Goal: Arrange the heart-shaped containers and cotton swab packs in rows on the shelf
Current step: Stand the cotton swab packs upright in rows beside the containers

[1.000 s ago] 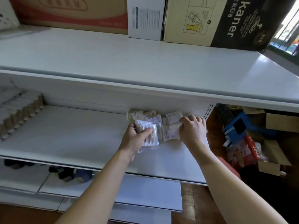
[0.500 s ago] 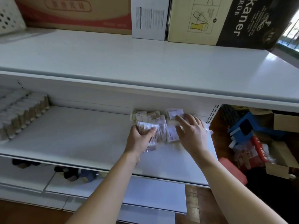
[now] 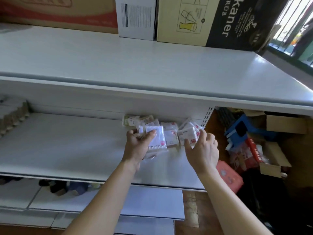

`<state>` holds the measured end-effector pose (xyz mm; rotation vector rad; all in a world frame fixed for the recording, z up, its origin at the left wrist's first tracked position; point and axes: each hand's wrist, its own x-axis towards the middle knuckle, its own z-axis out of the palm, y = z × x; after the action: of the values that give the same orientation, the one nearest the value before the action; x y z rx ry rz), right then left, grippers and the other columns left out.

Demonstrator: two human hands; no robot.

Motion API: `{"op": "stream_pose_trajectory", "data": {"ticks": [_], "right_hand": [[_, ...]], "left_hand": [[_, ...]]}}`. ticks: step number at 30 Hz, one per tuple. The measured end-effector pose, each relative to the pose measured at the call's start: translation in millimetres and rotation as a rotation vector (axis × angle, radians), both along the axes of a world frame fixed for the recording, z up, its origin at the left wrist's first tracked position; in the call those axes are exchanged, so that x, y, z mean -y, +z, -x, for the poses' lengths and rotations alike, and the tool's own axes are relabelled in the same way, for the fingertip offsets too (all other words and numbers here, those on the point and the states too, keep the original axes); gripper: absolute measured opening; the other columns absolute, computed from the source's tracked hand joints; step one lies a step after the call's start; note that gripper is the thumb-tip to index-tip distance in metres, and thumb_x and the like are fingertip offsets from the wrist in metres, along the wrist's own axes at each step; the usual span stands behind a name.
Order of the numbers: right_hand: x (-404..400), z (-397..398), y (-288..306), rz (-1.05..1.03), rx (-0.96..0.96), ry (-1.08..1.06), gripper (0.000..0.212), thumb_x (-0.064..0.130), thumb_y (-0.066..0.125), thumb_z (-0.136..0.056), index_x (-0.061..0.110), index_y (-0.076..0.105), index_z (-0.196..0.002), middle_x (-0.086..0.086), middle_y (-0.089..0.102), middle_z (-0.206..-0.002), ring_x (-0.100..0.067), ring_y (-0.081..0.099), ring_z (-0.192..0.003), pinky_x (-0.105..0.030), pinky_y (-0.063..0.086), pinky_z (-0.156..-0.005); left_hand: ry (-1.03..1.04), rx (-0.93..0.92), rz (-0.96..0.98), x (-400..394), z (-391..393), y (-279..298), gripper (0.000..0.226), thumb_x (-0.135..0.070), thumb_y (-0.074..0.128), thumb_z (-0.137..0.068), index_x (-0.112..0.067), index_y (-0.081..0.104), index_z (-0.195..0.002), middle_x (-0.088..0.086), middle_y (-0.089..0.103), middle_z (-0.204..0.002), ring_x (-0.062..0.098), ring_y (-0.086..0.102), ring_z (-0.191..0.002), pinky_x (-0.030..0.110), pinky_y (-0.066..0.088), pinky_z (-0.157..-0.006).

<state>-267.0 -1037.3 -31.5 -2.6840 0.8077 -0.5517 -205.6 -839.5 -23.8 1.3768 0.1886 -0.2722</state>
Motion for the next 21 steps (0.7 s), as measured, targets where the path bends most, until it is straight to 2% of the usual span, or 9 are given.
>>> {"op": "stream_pose_trajectory", "data": {"ticks": [3, 5, 7, 10, 13, 16, 18, 19, 21], "right_hand": [[2, -5, -8, -0.143, -0.083, -0.052, 0.064, 0.05, 0.058, -0.092, 0.013, 0.037, -0.139, -0.014, 0.051, -0.127, -0.035, 0.049, -0.116, -0.041, 0.044, -0.09], [-1, -10, -15, -0.184, -0.05, -0.036, 0.055, 0.04, 0.059, -0.093, 0.011, 0.039, -0.134, -0.015, 0.054, -0.124, -0.035, 0.051, -0.114, -0.041, 0.042, -0.09], [-2, -13, -18, -0.226, 0.019, -0.023, 0.041, 0.028, 0.06, -0.093, 0.009, 0.046, -0.126, -0.016, 0.056, -0.118, -0.036, 0.055, -0.108, -0.039, 0.041, -0.083], [-9, -6, -12, -0.317, 0.246, 0.041, 0.024, 0.019, 0.06, -0.093, 0.012, 0.055, -0.115, -0.011, 0.056, -0.114, -0.032, 0.056, -0.102, -0.03, 0.036, -0.077], [-29, 5, 6, -0.465, 0.399, 0.111, 0.018, 0.023, 0.064, -0.094, 0.023, 0.058, -0.111, 0.003, 0.058, -0.11, -0.019, 0.06, -0.093, -0.023, 0.036, -0.073], [-62, 14, 26, -0.752, 0.477, 0.248, 0.025, 0.022, 0.07, -0.092, 0.031, 0.057, -0.112, 0.016, 0.063, -0.098, -0.004, 0.065, -0.073, -0.024, 0.049, -0.068], [-91, 13, 31, -0.986, 0.446, 0.417, 0.034, 0.011, 0.073, -0.089, 0.025, 0.059, -0.117, 0.012, 0.061, -0.092, -0.007, 0.062, -0.07, -0.025, 0.05, -0.067], [-107, 12, 31, -1.053, 0.416, 0.49, 0.037, 0.01, 0.074, -0.088, 0.025, 0.06, -0.119, 0.004, 0.059, -0.088, -0.01, 0.057, -0.07, -0.025, 0.049, -0.067], [-137, 6, 28, -0.997, 0.344, 0.561, 0.035, 0.021, 0.07, -0.089, 0.036, 0.06, -0.119, 0.002, 0.055, -0.085, -0.011, 0.052, -0.072, -0.025, 0.046, -0.071]], "left_hand": [[-0.018, -0.005, -0.056, -10, 2, -4, 0.078, -0.048, 0.089, -0.063, -0.005, 0.055, -0.118, 0.001, 0.062, -0.078, 0.015, 0.063, -0.058, 0.062, 0.059, -0.065], [-0.024, -0.021, -0.056, -17, 3, -7, 0.079, -0.05, 0.089, -0.062, -0.006, 0.056, -0.119, 0.01, 0.071, -0.09, 0.023, 0.073, -0.071, 0.064, 0.058, -0.067], [-0.014, -0.023, -0.059, -24, 5, -8, 0.078, -0.051, 0.089, -0.062, -0.01, 0.056, -0.119, 0.017, 0.072, -0.105, 0.034, 0.074, -0.085, 0.061, 0.059, -0.068], [0.031, -0.007, -0.091, -36, 5, -7, 0.077, -0.053, 0.086, -0.058, -0.012, 0.057, -0.116, 0.017, 0.072, -0.104, 0.033, 0.074, -0.087, 0.053, 0.061, -0.071], [0.052, -0.031, -0.087, -49, 5, -7, 0.068, -0.052, 0.086, -0.059, -0.018, 0.06, -0.112, 0.012, 0.073, -0.104, 0.033, 0.074, -0.089, 0.057, 0.061, -0.07], [0.081, -0.005, -0.083, -65, 8, -1, 0.047, -0.045, 0.084, -0.072, -0.027, 0.061, -0.108, 0.006, 0.072, -0.104, 0.028, 0.073, -0.093, 0.056, 0.061, -0.07], [0.077, 0.026, -0.069, -82, 12, 5, 0.04, -0.037, 0.08, -0.081, -0.025, 0.061, -0.113, 0.006, 0.071, -0.106, 0.026, 0.072, -0.094, 0.053, 0.062, -0.069], [0.072, 0.039, -0.061, -92, 13, 7, 0.039, -0.035, 0.079, -0.083, -0.024, 0.061, -0.116, 0.005, 0.071, -0.107, 0.025, 0.071, -0.094, 0.051, 0.062, -0.068], [0.057, 0.058, -0.034, -118, 20, 14, 0.036, -0.035, 0.076, -0.087, -0.022, 0.061, -0.117, 0.005, 0.07, -0.107, 0.024, 0.071, -0.093, 0.047, 0.063, -0.067]]}}
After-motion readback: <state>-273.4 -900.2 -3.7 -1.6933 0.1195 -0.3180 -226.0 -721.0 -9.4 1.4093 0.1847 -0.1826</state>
